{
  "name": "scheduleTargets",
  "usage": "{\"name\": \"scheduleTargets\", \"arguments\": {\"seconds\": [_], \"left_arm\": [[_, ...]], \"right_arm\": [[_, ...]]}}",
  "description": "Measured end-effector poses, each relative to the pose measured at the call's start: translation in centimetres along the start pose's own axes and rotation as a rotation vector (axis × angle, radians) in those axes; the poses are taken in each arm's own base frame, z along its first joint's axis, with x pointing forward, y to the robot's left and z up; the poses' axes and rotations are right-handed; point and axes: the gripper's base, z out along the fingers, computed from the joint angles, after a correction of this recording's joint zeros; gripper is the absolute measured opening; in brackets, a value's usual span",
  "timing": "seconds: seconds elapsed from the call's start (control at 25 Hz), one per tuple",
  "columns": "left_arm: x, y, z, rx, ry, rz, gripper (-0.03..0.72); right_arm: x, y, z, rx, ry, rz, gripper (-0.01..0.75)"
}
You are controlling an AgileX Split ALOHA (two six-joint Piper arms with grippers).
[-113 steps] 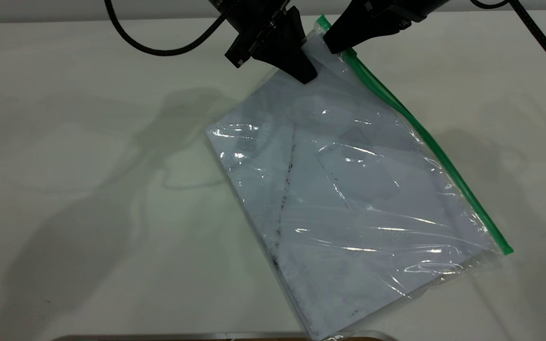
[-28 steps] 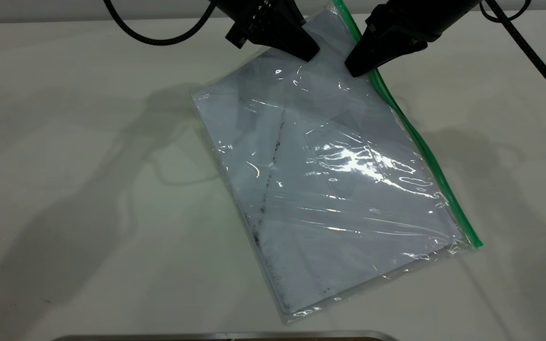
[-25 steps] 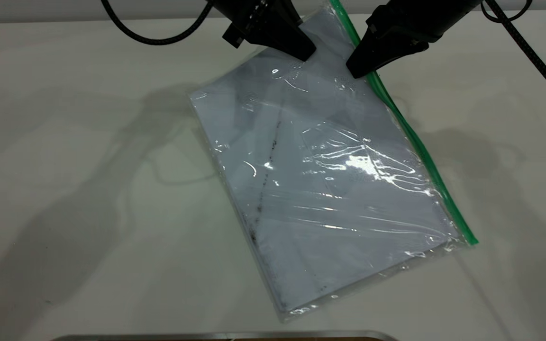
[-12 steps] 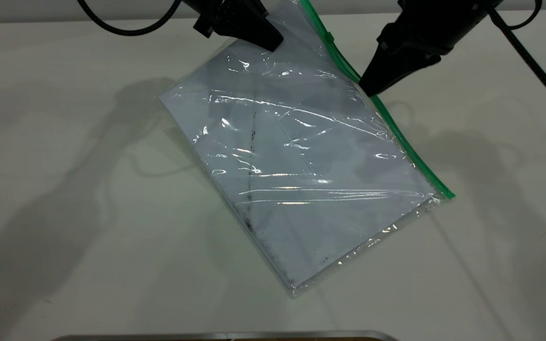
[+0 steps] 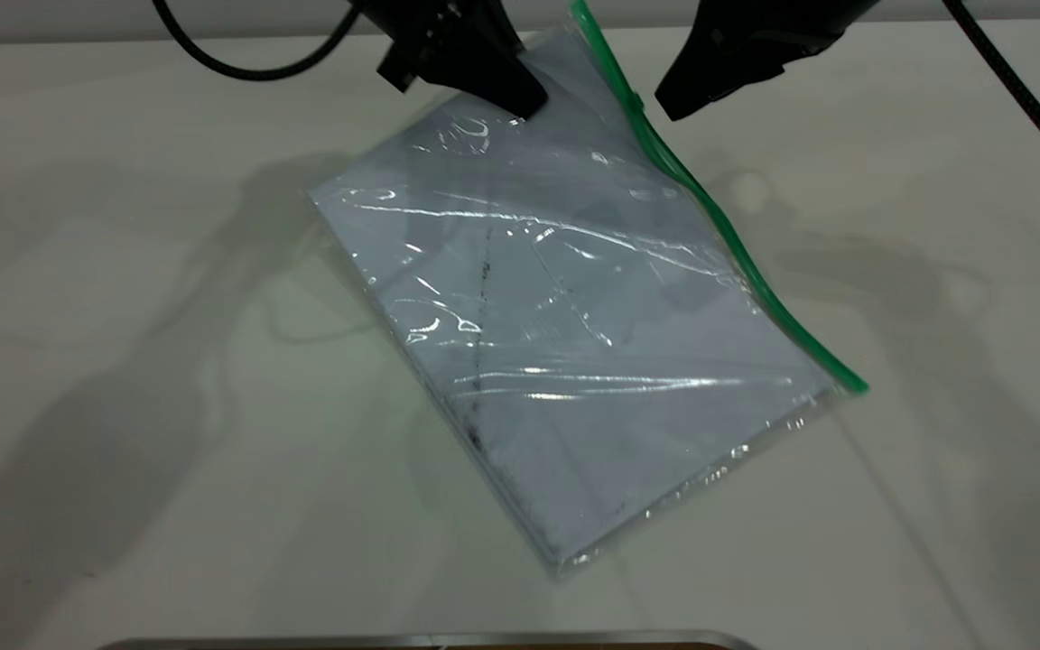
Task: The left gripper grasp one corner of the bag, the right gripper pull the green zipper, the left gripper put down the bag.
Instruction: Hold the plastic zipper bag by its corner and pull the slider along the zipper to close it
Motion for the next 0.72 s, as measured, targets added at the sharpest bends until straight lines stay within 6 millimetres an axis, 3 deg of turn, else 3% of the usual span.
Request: {"name": "scheduleTargets", "arguments": {"seconds": [0.2,0.72], "left_arm": [[-1.0,-0.3,1.2,0.023,0.002,0.073,0.052],[-1.1,-0.4,1.4,0.027,0.002,0.099,0.052]], "right_arm": [[0.1,0.4,0.2,-0.049,-0.001,-0.016,0.462],[0.8,0.6,0.9,-0.097,0.025,-0.009,0.245]]}}
